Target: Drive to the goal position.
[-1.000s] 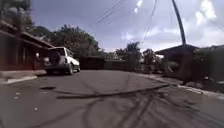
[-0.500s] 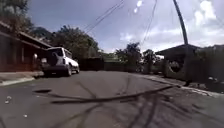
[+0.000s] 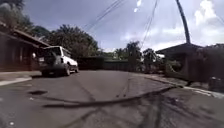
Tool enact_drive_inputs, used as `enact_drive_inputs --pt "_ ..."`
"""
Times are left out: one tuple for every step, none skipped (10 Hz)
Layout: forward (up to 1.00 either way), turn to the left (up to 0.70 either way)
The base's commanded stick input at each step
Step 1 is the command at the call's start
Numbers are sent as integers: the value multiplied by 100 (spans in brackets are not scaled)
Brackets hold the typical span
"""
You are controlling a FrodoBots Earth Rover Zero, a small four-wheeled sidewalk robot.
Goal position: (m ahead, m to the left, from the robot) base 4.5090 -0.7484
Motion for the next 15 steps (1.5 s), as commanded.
enact_drive_inputs --pt "45 0" --pt "45 0" --pt "45 0" --pt "45 0" --pt "45 0" --pt "45 0" --pt "45 0" --pt "45 0" --pt "45 0" --pt "45 0" --pt "45 0" --pt "45 0" --pt "45 0" --pt "45 0" --pt "45 0"
